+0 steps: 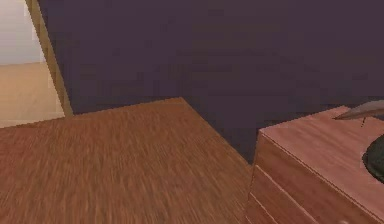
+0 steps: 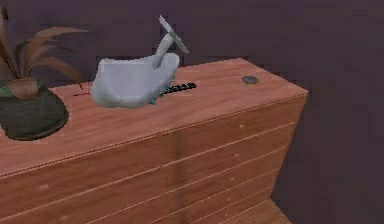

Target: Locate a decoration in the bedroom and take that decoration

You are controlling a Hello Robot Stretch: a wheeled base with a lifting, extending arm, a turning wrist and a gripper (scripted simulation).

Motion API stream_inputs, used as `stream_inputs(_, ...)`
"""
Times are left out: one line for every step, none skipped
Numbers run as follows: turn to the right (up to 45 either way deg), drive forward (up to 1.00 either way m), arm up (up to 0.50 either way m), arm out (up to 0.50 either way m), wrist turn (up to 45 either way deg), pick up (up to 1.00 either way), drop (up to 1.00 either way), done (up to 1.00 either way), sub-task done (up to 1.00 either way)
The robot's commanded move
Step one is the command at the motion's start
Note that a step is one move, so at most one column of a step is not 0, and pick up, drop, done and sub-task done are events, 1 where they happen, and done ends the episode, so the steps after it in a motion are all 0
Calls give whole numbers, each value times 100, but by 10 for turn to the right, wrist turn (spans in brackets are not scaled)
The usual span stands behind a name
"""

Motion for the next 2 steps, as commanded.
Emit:
stream_inputs(450, 0, 0, 0, 0, 0, 0, 0, 0)
stream_inputs(450, 0, 0, 0, 0, 0, 0, 0, 0)
